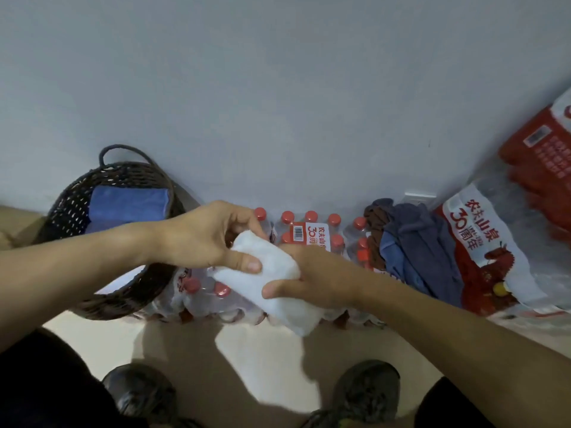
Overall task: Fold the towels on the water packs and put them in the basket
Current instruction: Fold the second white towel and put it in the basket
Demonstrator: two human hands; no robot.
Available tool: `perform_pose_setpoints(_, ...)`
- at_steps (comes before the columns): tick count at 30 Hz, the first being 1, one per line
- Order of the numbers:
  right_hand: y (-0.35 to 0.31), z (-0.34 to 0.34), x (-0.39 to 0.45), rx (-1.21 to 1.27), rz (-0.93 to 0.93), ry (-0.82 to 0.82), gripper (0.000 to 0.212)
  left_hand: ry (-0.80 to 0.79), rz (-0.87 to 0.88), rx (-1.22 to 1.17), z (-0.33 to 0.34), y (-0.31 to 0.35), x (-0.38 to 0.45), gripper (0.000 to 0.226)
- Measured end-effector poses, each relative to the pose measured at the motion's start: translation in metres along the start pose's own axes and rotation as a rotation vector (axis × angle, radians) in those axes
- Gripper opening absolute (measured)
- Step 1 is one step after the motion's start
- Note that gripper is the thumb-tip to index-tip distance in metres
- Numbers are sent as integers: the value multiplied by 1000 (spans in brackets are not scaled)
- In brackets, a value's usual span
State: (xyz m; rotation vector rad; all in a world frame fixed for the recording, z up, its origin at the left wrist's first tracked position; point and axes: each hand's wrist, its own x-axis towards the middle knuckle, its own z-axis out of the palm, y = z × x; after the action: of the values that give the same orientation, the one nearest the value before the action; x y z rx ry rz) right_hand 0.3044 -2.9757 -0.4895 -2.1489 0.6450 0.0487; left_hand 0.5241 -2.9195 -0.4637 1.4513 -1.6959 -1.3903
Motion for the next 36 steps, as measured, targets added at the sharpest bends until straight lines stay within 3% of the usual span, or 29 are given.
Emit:
perform_pose_setpoints(2, -13, 16, 5, 21, -17, -3, 28, -108, -26, 80, -16, -5, -11, 30)
perform_pose_setpoints(5, -27, 26, 21, 35, 16, 46, 35, -187, -21, 186, -40, -9, -21, 30)
perform_pose_setpoints(10, -50, 8, 80, 102, 70, -11, 35, -72, -115, 236, -111, -36, -59, 31)
perform_pose_setpoints(15, -80, 22, 162, 187, 68, -105, 31, 19, -372, 95, -171, -87, -107, 47)
perform_pose_setpoints(18, -103, 49, 205, 75, 37, -117, 30, 41, -563, 178, -189, -114, -129, 39)
perform_pose_setpoints(21, -116, 70, 233, 34, 58, -165, 27, -45, -762, 374, -192, -125, -137, 28)
perform_pose_setpoints(26, -122, 88, 250, -94, 93, -320, 29, -78, -742, 575, -180, -134, -126, 22)
perform_pose_setpoints(32, -126, 76, 259, -148, 181, -479, 33, -179, -672, 619, -176, -137, -124, 21)
perform_pose_setpoints(36, -128, 80, 265, -540, 56, -428, 44, -115, -685, 714, -172, -138, -122, 31)
